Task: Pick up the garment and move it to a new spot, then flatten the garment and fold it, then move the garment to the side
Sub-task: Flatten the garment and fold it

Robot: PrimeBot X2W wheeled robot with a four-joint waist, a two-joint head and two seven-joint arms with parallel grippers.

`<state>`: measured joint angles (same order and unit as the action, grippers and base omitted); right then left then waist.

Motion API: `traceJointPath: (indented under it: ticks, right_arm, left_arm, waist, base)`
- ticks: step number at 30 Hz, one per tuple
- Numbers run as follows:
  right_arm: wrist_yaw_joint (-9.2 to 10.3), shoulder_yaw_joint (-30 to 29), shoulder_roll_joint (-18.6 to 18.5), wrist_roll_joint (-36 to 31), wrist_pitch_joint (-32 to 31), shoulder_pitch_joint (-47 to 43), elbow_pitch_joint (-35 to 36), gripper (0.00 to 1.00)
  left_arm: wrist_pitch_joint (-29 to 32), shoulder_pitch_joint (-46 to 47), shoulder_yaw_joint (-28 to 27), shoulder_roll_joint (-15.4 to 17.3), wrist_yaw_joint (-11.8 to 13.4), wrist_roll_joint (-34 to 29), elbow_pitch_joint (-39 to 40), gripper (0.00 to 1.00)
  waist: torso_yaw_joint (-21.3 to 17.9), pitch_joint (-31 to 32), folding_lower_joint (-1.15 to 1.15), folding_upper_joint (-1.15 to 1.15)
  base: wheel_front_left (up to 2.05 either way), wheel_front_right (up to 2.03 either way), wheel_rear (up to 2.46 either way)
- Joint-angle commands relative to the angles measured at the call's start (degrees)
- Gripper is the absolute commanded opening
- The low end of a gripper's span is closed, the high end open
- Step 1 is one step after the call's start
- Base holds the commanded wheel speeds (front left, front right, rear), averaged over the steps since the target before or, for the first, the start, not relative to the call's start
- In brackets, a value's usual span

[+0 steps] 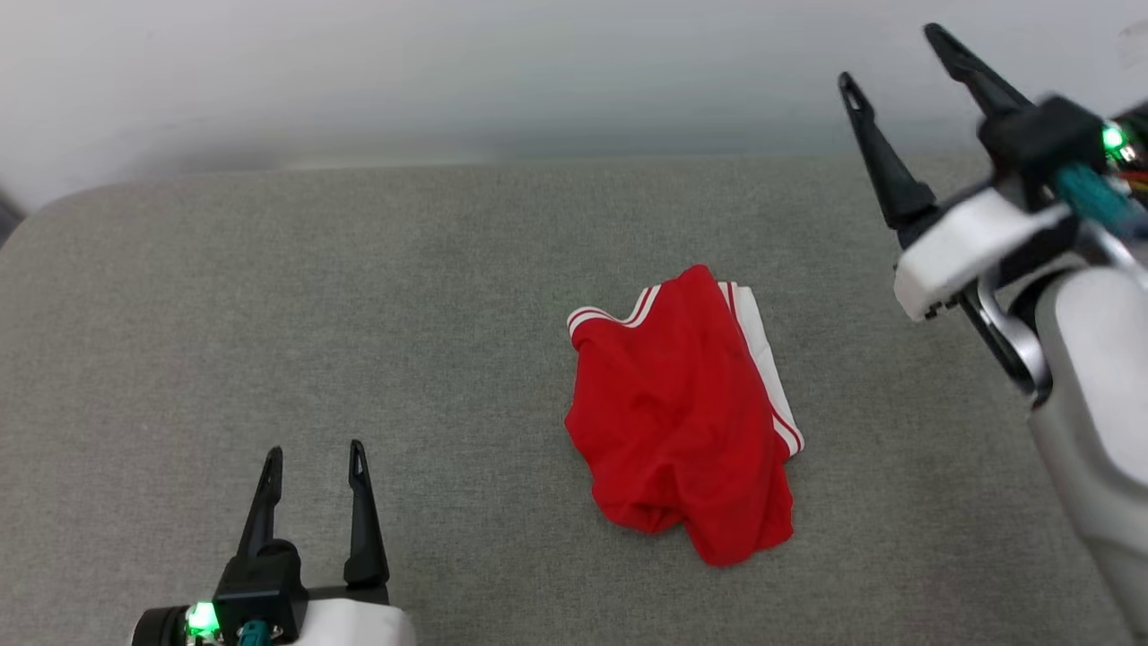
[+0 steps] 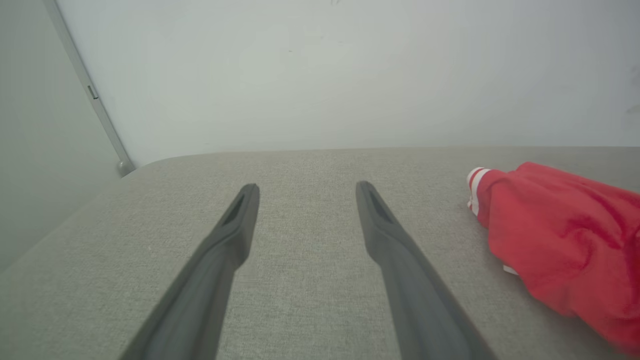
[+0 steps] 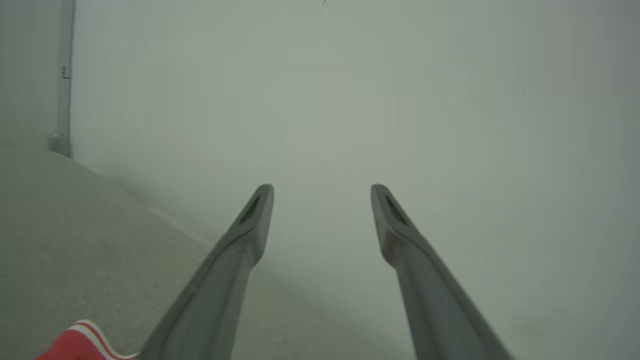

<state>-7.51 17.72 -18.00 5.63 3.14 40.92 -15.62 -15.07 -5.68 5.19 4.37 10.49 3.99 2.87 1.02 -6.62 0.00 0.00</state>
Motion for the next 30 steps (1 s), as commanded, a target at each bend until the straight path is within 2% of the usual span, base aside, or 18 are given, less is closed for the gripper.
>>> traceJointPath:
  ticks: [1,5,8,11,14,19,29,30]
  right_arm:
    - [0.04,1.2,-0.9,1.3,-1.7,0.9,-1.1,1.00]
    - [0.04,14.4,-6.9,12.3,-18.1,7.8,-5.9,1.00]
    - [0.04,23.5,-11.2,22.1,-30.1,11.9,-6.4,1.00]
    - [0.04,30.1,-14.4,30.6,-39.5,15.5,-5.8,1.00]
    - [0.04,33.9,-15.9,37.2,-46.4,18.3,-6.3,1.00]
    - [0.04,37.6,-14.6,41.8,-50.1,20.2,-9.5,1.00]
    - [-0.06,46.3,-11.4,45.1,-47.3,11.3,-17.3,1.00]
    - [-0.06,46.8,-11.2,45.3,-46.4,11.3,-17.3,0.47]
  left_arm:
    - [-0.2,0.7,-0.2,-0.3,-0.1,-0.4,0.3,1.00]
    - [-0.2,2.1,0.2,-0.6,-0.2,-0.8,0.9,1.00]
    - [-0.2,3.3,0.7,-0.8,-0.2,-1.0,1.4,1.00]
    - [-0.2,4.8,1.2,-1.0,-0.2,-1.1,1.8,1.00]
    - [-0.2,6.6,1.9,-1.2,-0.2,-1.0,2.2,1.00]
    - [-0.2,9.3,3.1,-1.4,-0.1,-0.4,2.2,1.00]
    - [-0.2,11.3,3.6,-1.5,0.6,0.8,0.7,1.00]
    - [-0.2,11.1,3.5,-1.5,0.8,0.8,0.5,1.00]
  waist:
    - [0.1,-0.8,0.00,0.00]
    - [0.7,-2.9,0.00,0.00]
    - [1.5,-4.8,0.00,0.00]
    - [2.5,-7.1,0.00,0.00]
    - [3.7,-9.8,0.00,0.00]
    - [5.7,-13.7,0.00,0.00]
    - [7.4,-15.4,0.00,0.00]
    - [7.2,-15.1,0.00,0.00]
  base:
    - [0.00,0.00,0.00]
    - [0.00,0.00,0.00]
    - [0.00,0.00,0.00]
    - [0.00,0.00,0.00]
    - [0.00,0.00,0.00]
    - [0.00,0.00,0.00]
    - [0.00,0.00,0.00]
    - [0.00,0.00,0.00]
